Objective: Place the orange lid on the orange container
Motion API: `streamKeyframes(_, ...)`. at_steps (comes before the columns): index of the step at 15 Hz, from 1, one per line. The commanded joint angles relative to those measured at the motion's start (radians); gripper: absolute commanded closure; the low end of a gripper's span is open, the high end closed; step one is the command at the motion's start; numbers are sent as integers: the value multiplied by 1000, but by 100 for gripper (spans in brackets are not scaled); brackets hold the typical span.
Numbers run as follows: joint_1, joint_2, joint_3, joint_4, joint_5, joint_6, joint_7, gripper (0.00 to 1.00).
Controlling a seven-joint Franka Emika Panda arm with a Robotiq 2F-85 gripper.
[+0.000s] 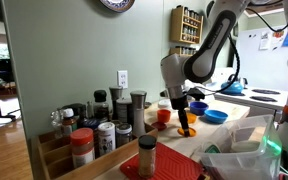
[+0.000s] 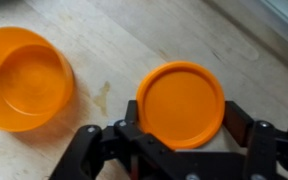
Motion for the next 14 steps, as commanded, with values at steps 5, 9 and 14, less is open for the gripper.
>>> streamKeyframes(5, 0, -56, -24, -18, -17, -41, 16, 40)
streamKeyframes(9, -19, -123, -28, -32, -5, -83, 6, 40)
streamKeyframes(14, -48, -197, -52, -42, -18, -111, 19, 40)
